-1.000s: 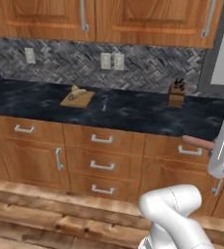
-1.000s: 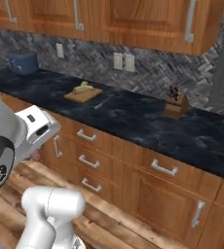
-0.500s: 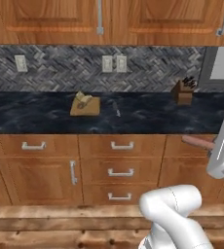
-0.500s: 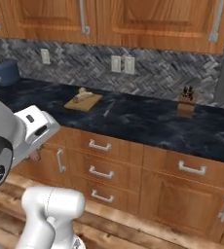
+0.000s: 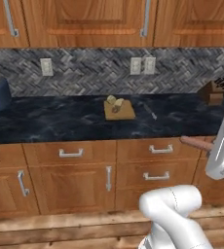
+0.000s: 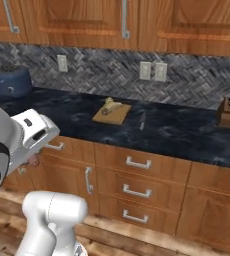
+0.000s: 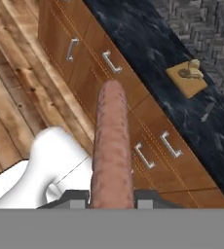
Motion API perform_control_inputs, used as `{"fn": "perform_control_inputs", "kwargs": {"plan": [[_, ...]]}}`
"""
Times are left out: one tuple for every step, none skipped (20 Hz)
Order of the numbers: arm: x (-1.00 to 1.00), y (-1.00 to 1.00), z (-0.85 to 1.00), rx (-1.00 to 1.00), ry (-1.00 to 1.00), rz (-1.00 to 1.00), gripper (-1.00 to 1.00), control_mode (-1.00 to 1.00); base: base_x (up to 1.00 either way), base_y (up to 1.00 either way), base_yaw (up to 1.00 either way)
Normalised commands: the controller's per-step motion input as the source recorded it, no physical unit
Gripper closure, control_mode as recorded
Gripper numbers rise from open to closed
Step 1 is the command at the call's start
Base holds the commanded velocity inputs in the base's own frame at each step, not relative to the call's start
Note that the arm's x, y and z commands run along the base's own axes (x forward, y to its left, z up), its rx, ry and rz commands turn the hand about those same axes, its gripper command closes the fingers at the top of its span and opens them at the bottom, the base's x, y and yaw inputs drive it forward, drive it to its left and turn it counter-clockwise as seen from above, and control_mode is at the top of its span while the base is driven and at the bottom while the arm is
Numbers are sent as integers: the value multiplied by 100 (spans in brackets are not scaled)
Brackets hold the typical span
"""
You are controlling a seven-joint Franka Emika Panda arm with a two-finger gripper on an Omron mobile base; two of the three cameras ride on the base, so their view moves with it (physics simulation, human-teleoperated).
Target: Retrieve the sausage and cheese from the fridge and place them on the cutting board on the counter.
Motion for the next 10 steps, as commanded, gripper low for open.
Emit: {"fn": "perform_control_inputs", "kwargs": {"plan": [[0,0,0,0,0,0,100,100,73,44,-12],[0,0,0,0,0,0,100,100,77,30,-10],[0,0,0,0,0,0,100,100,77,32,-9],[0,0,0,0,0,0,100,100,76,34,-9],[0,0,0,0,0,0,100,100,80,39,-11],[0,0,0,0,0,0,100,100,85,39,-10],[0,0,0,0,0,0,100,100,89,34,-9],[0,0,0,0,0,0,100,100,91,26,-9],[0,0,0,0,0,0,100,100,87,19,-8],[0,0,0,0,0,0,100,100,79,15,-9]]}}
